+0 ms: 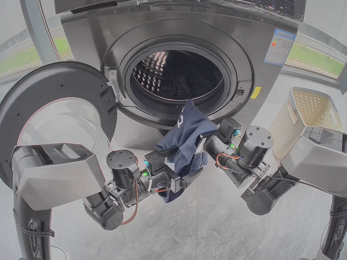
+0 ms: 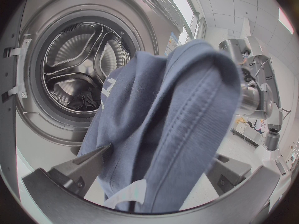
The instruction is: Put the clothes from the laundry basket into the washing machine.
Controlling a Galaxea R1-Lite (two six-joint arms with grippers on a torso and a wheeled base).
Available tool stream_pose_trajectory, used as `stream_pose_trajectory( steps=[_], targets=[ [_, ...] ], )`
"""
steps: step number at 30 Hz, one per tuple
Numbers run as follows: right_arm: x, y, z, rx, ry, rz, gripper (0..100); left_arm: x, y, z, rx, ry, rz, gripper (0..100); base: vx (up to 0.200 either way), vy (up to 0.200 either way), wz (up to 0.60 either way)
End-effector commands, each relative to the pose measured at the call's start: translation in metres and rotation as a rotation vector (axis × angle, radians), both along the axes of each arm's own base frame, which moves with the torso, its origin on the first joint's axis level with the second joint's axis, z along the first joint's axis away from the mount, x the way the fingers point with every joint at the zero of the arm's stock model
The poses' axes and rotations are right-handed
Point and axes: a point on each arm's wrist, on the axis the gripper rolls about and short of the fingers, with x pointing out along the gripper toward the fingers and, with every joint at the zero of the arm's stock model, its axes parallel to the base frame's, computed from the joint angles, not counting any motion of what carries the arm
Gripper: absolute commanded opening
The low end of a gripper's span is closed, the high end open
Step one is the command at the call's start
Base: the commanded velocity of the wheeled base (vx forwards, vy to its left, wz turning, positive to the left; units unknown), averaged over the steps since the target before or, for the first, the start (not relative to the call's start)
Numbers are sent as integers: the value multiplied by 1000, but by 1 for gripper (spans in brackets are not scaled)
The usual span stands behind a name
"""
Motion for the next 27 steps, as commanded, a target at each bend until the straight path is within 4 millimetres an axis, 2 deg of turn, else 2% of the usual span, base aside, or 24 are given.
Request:
stream_pose_trajectory(
  steps=[1,8,15,27],
  targets=[
    [-8,4,-1,-6,8,19,0,22,-9,-20,-7,-4,43,100,0,0,0],
    [-22,5,-3,-21,29,47,0,43,-5,-27,-27,-16,111,100,0,0,0],
    [-28,7,2,-14,20,60,0,49,-2,-37,-18,-5,128,100,0,0,0],
    [-31,10,2,-7,25,74,0,56,-9,-38,-37,-26,131,100,0,0,0]
  ],
)
